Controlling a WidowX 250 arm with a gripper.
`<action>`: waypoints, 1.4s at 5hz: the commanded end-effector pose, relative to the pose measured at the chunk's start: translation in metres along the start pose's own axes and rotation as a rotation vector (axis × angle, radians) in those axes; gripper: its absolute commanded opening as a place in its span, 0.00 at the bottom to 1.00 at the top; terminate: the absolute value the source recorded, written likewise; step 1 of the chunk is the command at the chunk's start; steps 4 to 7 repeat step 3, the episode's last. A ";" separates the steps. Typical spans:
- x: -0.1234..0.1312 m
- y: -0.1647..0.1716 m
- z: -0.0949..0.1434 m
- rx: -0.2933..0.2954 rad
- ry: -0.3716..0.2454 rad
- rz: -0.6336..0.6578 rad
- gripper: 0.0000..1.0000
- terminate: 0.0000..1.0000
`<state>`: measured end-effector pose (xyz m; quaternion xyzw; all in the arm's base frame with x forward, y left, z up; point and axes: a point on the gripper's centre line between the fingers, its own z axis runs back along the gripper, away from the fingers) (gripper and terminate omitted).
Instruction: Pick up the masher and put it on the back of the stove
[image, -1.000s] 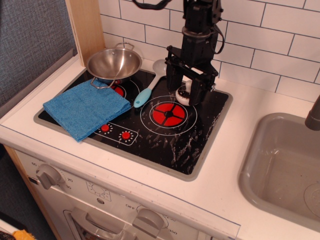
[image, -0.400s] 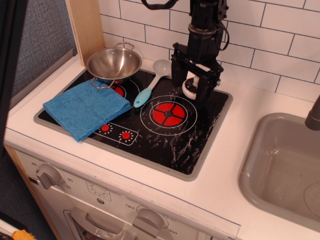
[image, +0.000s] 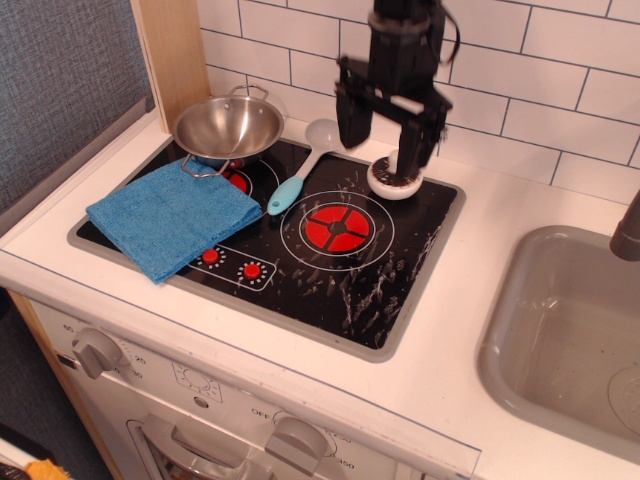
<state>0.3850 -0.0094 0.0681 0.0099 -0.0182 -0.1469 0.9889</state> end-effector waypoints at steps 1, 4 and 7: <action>-0.036 0.007 0.038 0.081 -0.078 0.133 1.00 0.00; -0.045 0.008 0.035 0.122 -0.104 0.217 1.00 1.00; -0.045 0.008 0.035 0.122 -0.104 0.217 1.00 1.00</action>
